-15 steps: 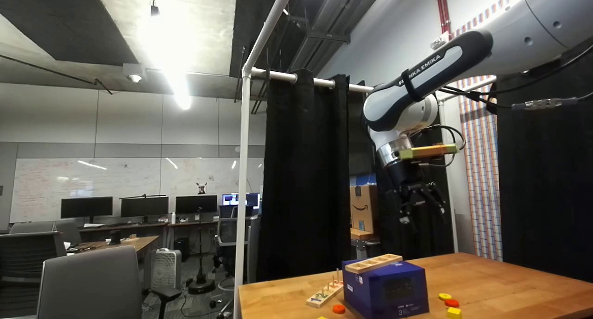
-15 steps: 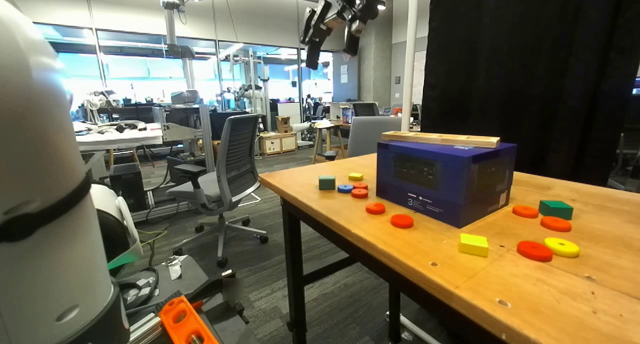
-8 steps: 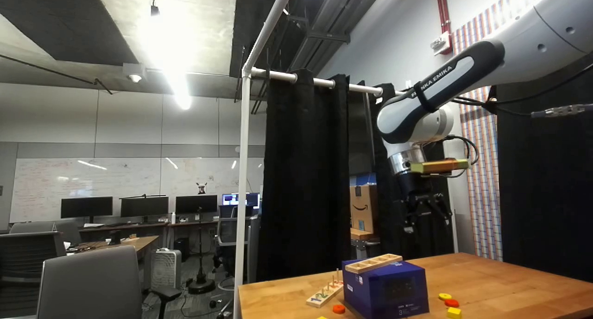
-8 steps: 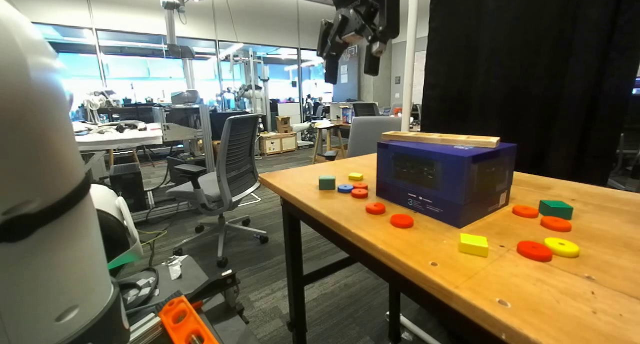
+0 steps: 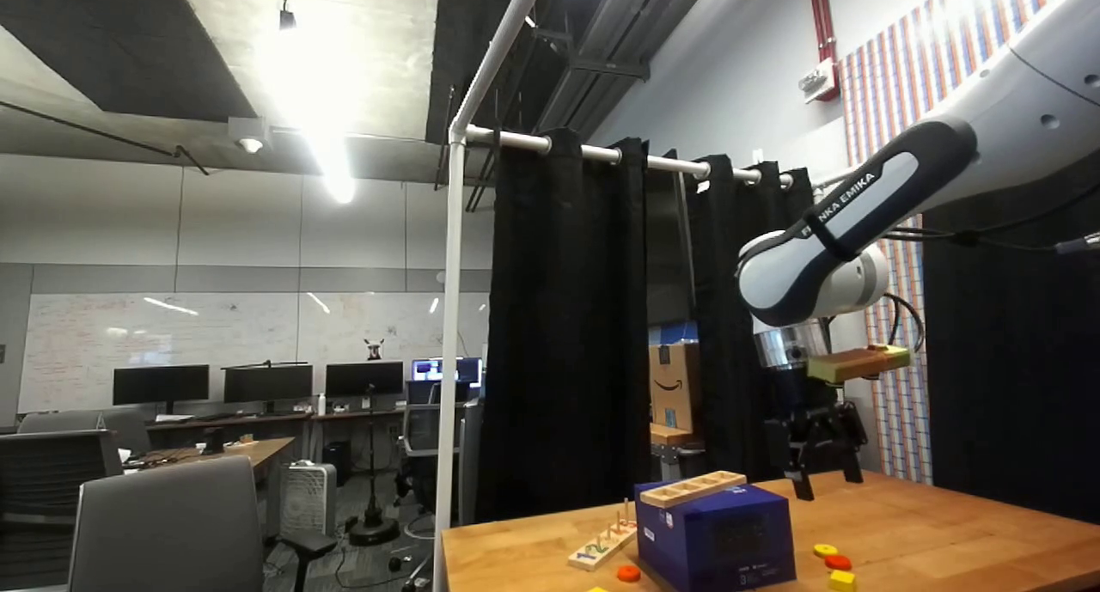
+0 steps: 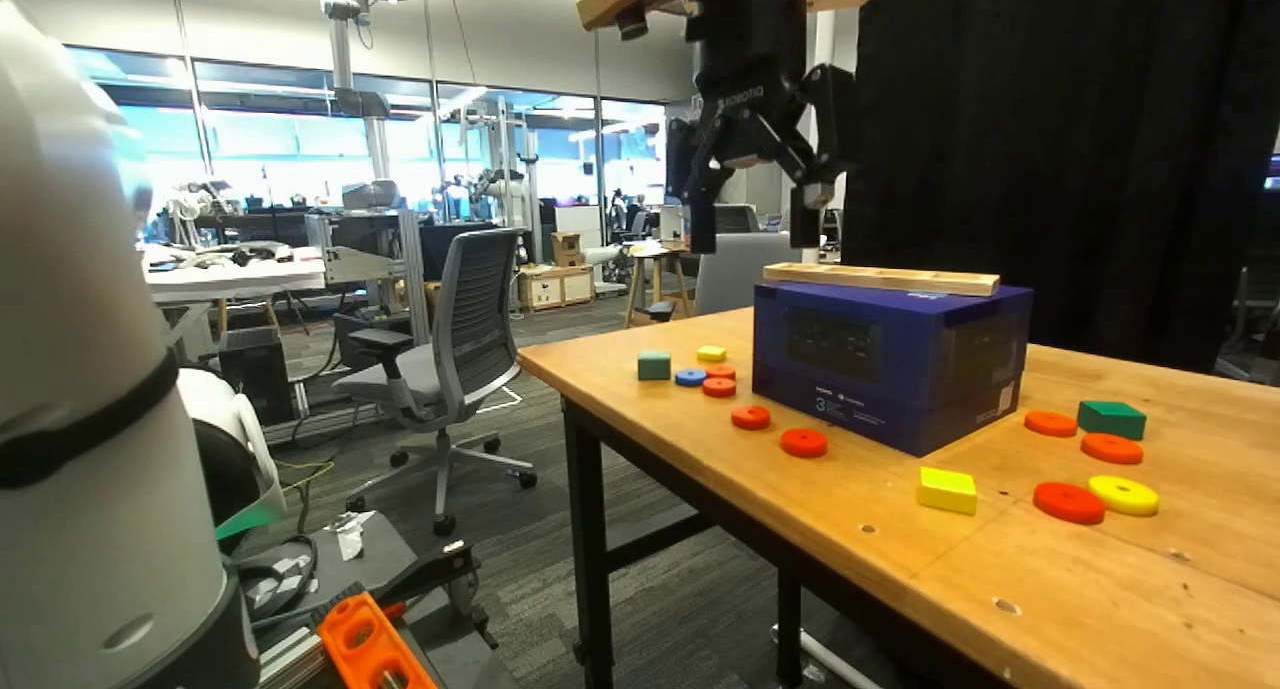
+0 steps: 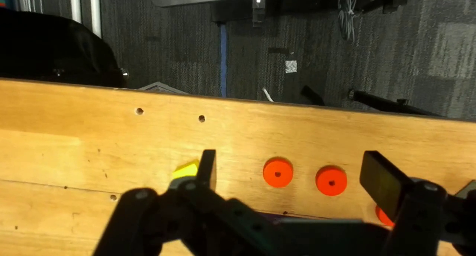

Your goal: Place the yellow block on the right on the wooden board on top of the blue box

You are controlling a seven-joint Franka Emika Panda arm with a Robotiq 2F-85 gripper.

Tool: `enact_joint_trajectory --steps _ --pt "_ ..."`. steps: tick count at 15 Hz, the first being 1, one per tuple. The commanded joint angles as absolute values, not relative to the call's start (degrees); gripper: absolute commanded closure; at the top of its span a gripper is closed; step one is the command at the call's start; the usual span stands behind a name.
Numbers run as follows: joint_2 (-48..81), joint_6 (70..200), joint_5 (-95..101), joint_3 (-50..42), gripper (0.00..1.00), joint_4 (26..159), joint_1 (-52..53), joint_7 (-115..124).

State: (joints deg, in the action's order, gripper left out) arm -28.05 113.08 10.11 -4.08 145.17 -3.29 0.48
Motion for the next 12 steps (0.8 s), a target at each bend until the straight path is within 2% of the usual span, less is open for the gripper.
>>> enact_joint_trajectory --steps 1,12 --pt "-26.6 121.6 10.6 -6.4 0.0 148.2 -4.6 -3.7" --pt "-12.5 130.4 13.7 -12.7 0.0 142.9 -6.0 -29.8"
